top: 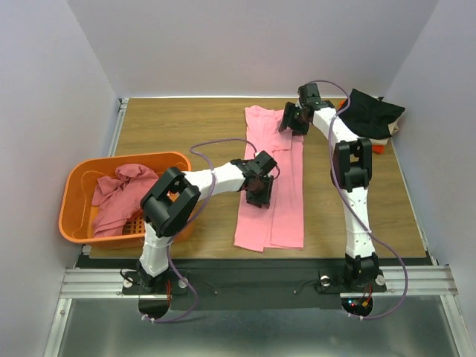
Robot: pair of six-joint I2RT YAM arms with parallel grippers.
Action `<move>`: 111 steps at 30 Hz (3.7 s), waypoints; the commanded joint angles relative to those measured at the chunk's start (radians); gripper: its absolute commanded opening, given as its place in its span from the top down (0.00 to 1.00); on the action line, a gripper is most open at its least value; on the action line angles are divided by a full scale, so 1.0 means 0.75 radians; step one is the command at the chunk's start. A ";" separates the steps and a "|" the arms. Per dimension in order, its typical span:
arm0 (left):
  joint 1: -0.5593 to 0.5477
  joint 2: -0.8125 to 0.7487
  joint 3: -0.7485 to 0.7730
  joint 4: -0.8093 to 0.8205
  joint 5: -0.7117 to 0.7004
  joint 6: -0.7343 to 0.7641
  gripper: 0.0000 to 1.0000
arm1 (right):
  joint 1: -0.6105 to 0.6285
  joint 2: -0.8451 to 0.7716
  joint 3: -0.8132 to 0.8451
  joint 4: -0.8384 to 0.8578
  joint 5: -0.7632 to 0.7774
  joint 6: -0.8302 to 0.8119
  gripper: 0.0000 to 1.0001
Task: Fold and stack the t-shirts
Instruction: Fold the tshirt
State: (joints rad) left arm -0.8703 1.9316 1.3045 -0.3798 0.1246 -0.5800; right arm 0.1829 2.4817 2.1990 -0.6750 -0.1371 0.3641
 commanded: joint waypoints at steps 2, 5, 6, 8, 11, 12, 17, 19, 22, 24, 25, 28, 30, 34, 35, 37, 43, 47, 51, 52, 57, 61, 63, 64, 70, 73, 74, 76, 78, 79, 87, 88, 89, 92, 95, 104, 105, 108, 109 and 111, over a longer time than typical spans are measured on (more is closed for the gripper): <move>0.068 0.134 0.154 -0.062 -0.013 -0.075 0.56 | 0.002 0.245 0.174 -0.006 0.050 0.069 0.34; 0.123 0.151 0.175 -0.071 -0.033 -0.090 0.56 | 0.002 0.313 0.283 -0.004 0.023 0.101 0.34; 0.158 0.147 0.173 -0.058 -0.031 -0.086 0.56 | 0.000 0.360 0.314 -0.004 0.015 0.108 0.34; 0.193 0.147 0.197 -0.026 -0.019 -0.057 0.56 | 0.002 0.397 0.406 0.000 -0.009 0.128 0.34; 0.205 0.165 0.285 -0.009 -0.003 -0.010 0.56 | 0.002 0.446 0.473 0.027 -0.077 0.142 0.33; 0.205 0.169 0.312 -0.007 0.006 0.024 0.56 | 0.002 0.438 0.469 0.055 -0.105 0.142 0.33; 0.203 0.119 0.435 0.050 -0.011 0.086 0.53 | 0.002 0.251 0.331 0.194 -0.153 0.061 0.28; 0.201 0.075 0.453 0.097 -0.039 0.104 0.52 | 0.002 0.160 0.292 0.243 -0.136 -0.006 0.24; 0.201 -0.045 0.421 0.164 -0.070 0.129 0.50 | 0.000 -0.009 0.245 0.250 -0.140 -0.070 0.21; 0.197 -0.157 0.333 0.191 -0.080 0.133 0.50 | 0.002 -0.170 0.135 0.250 -0.159 -0.081 0.20; 0.197 -0.200 0.290 0.210 -0.096 0.137 0.50 | 0.002 -0.240 0.063 0.248 -0.163 -0.076 0.20; 0.183 -0.364 0.076 0.208 -0.139 0.125 0.50 | 0.008 -0.518 -0.277 0.248 -0.167 -0.066 0.20; 0.177 -0.477 -0.100 0.196 -0.154 0.091 0.49 | 0.022 -0.664 -0.487 0.246 -0.173 -0.048 0.20; 0.148 -0.610 -0.307 0.112 -0.233 0.043 0.49 | 0.057 -1.046 -1.083 0.219 -0.157 0.028 0.20; 0.138 -0.620 -0.342 0.091 -0.246 0.039 0.49 | 0.071 -1.097 -1.168 0.205 -0.161 0.042 0.20; 0.101 -0.626 -0.342 0.012 -0.305 0.033 0.49 | 0.098 -1.234 -1.396 0.184 -0.138 0.099 0.21; 0.025 -0.516 -0.230 -0.238 -0.469 -0.014 0.49 | 0.247 -1.478 -1.762 0.141 -0.069 0.310 0.24; -0.024 -0.526 -0.254 -0.281 -0.504 -0.090 0.49 | 0.365 -1.556 -1.872 0.129 -0.022 0.471 0.26; -0.038 -0.597 -0.365 -0.232 -0.459 -0.186 0.49 | 0.423 -1.566 -1.918 0.111 0.009 0.557 0.29; -0.038 -0.614 -0.391 -0.210 -0.434 -0.194 0.49 | 0.435 -1.560 -1.934 0.111 0.045 0.568 0.30; -0.040 -0.657 -0.479 -0.101 -0.375 -0.196 0.49 | 0.464 -1.538 -1.977 0.117 0.074 0.627 0.37; -0.034 -0.641 -0.467 -0.091 -0.371 -0.141 0.49 | 0.492 -1.511 -2.001 0.137 0.111 0.658 0.39; -0.028 -0.626 -0.459 -0.079 -0.356 -0.114 0.49 | 0.499 -1.495 -2.016 0.168 0.117 0.674 0.40; -0.026 -0.622 -0.457 -0.079 -0.358 -0.108 0.49 | 0.501 -1.491 -2.016 0.176 0.121 0.678 0.42; 0.029 -0.626 -0.498 -0.034 -0.317 -0.071 0.49 | 0.515 -1.417 -2.018 0.233 0.156 0.688 0.59; 0.042 -0.639 -0.512 -0.011 -0.295 -0.053 0.49 | 0.519 -1.401 -2.018 0.237 0.171 0.693 0.65; 0.044 -0.637 -0.518 0.003 -0.273 -0.049 0.49 | 0.519 -1.401 -2.016 0.239 0.173 0.695 0.66; 0.048 -0.622 -0.522 0.007 -0.244 -0.035 0.49 | 0.521 -1.403 -2.014 0.237 0.175 0.699 0.72; 0.052 -0.594 -0.520 0.009 -0.228 -0.026 0.50 | 0.519 -1.405 -2.014 0.235 0.175 0.703 0.76; 0.054 -0.585 -0.520 0.009 -0.219 -0.024 0.50 | 0.519 -1.407 -2.016 0.231 0.175 0.705 0.79; 0.056 -0.571 -0.535 -0.007 -0.203 -0.039 0.50 | 0.519 -1.421 -2.022 0.186 0.228 0.721 0.93; 0.056 -0.571 -0.535 -0.011 -0.205 -0.043 0.50 | 0.519 -1.421 -2.020 0.182 0.230 0.721 0.93; 0.054 -0.571 -0.535 -0.023 -0.207 -0.045 0.50 | 0.519 -1.421 -2.018 0.180 0.232 0.721 0.93; 0.056 -0.561 -0.543 -0.042 -0.219 -0.065 0.51 | 0.519 -1.427 -2.016 0.162 0.246 0.721 0.94; 0.058 -0.561 -0.555 -0.058 -0.234 -0.092 0.51 | 0.519 -1.433 -2.012 0.147 0.265 0.727 0.94; 0.058 -0.551 -0.610 -0.038 -0.187 -0.126 0.52 | 0.519 -1.431 -2.001 0.121 0.269 0.719 0.94; 0.060 -0.551 -0.612 -0.038 -0.187 -0.139 0.52 | 0.519 -1.437 -2.003 0.117 0.271 0.717 0.94; 0.058 -0.559 -0.629 -0.013 -0.172 -0.143 0.53 | 0.521 -1.450 -2.005 0.113 0.277 0.715 0.94; 0.058 -0.555 -0.643 -0.001 -0.122 -0.141 0.53 | 0.519 -1.448 -2.001 0.113 0.279 0.715 0.94; 0.058 -0.549 -0.657 0.036 -0.107 -0.143 0.54 | 0.521 -1.444 -1.999 0.111 0.279 0.707 0.94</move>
State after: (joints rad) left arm -0.8288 1.5181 0.8360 -0.3832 0.0017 -0.6765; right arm 0.5705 1.3991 0.6945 -0.5503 -0.0265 0.9054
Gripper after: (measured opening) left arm 0.466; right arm 0.088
